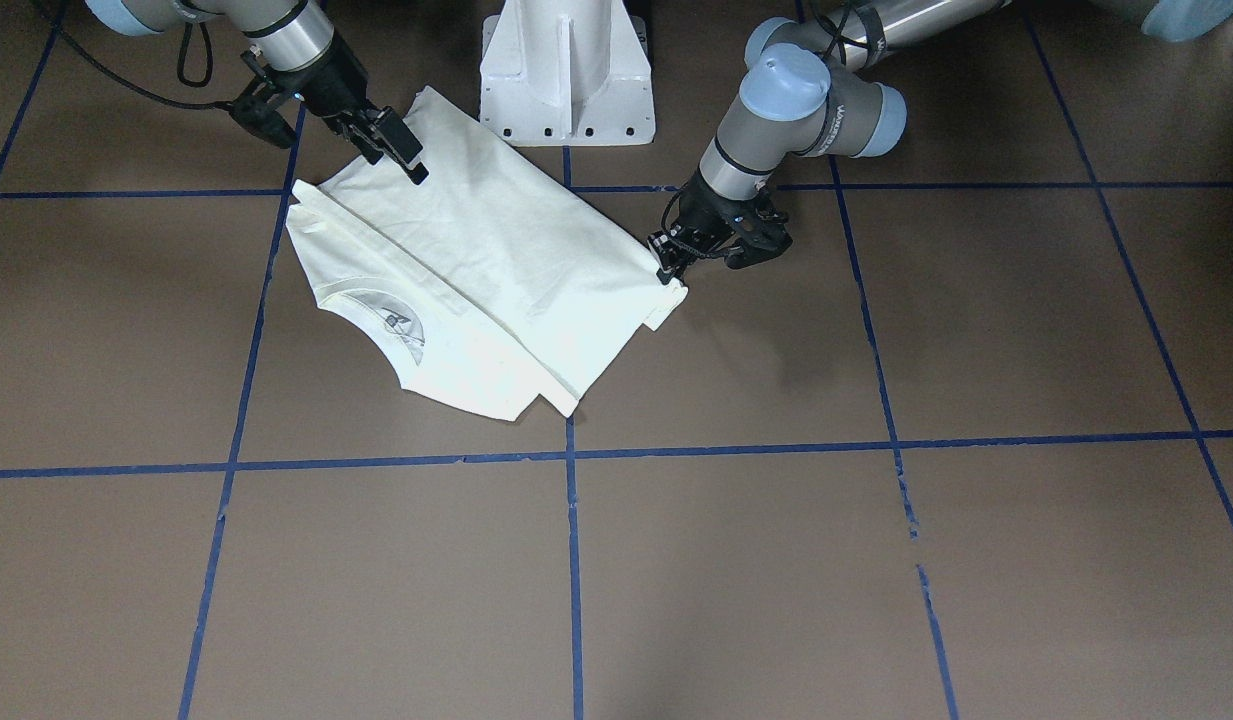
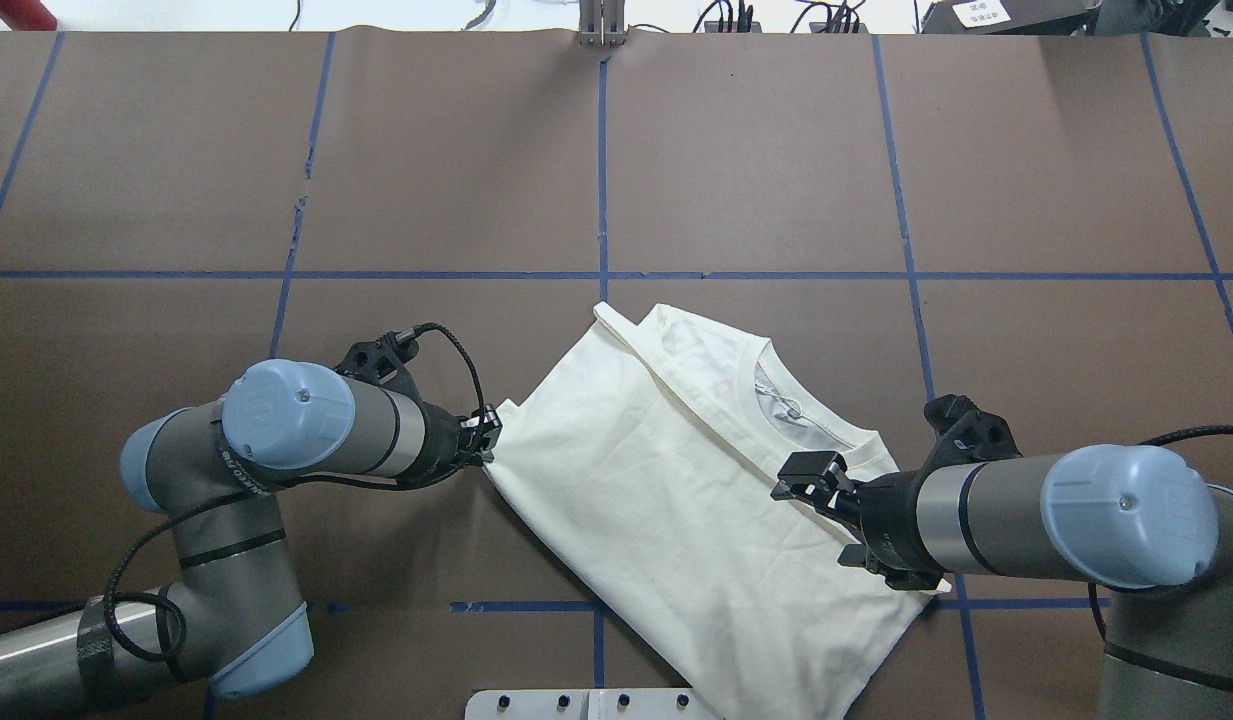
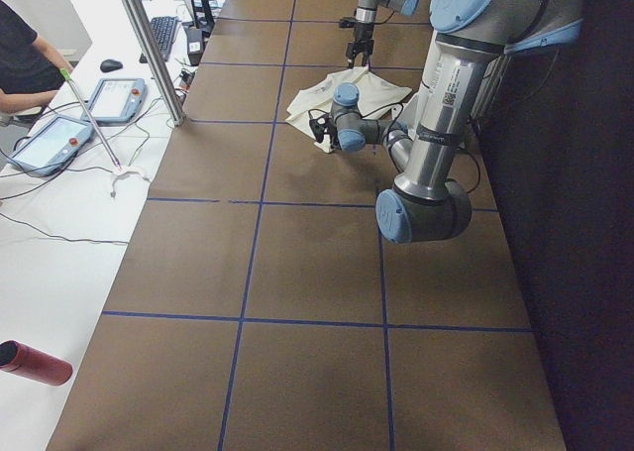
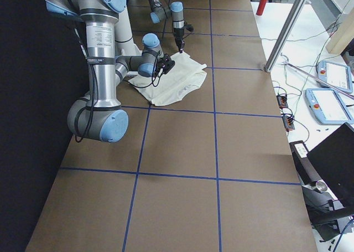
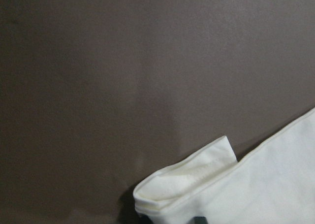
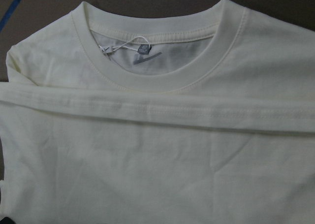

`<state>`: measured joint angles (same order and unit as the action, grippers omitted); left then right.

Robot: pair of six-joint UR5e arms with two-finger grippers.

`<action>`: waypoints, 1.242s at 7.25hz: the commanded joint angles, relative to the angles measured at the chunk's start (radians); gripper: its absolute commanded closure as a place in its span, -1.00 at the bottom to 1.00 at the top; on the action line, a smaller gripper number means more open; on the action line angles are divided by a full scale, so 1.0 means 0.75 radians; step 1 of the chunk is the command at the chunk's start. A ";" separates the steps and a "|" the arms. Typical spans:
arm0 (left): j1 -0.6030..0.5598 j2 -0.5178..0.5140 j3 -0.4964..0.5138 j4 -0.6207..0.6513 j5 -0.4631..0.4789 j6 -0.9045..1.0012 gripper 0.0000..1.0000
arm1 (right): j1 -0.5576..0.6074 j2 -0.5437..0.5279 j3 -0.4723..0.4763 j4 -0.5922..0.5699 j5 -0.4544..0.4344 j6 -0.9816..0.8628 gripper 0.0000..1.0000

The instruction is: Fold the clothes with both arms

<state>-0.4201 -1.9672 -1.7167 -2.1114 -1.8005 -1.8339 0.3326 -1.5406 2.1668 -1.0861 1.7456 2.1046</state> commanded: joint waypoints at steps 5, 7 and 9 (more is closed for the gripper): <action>-0.427 -0.533 0.627 -0.050 0.090 0.279 1.00 | 0.092 0.166 -0.044 0.016 -0.081 0.016 -1.00; -0.495 -0.637 0.949 -0.356 0.088 0.314 -0.02 | 0.082 0.268 -0.093 0.016 -0.137 0.014 -1.00; -0.495 -0.410 0.563 -0.320 -0.004 0.339 -0.16 | 0.068 0.411 -0.264 -0.038 -0.137 -0.004 -1.00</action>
<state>-0.7885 -2.3807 -1.1326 -2.3528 -1.7536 -1.5881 0.3898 -1.2994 2.0477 -1.0881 1.6477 2.1094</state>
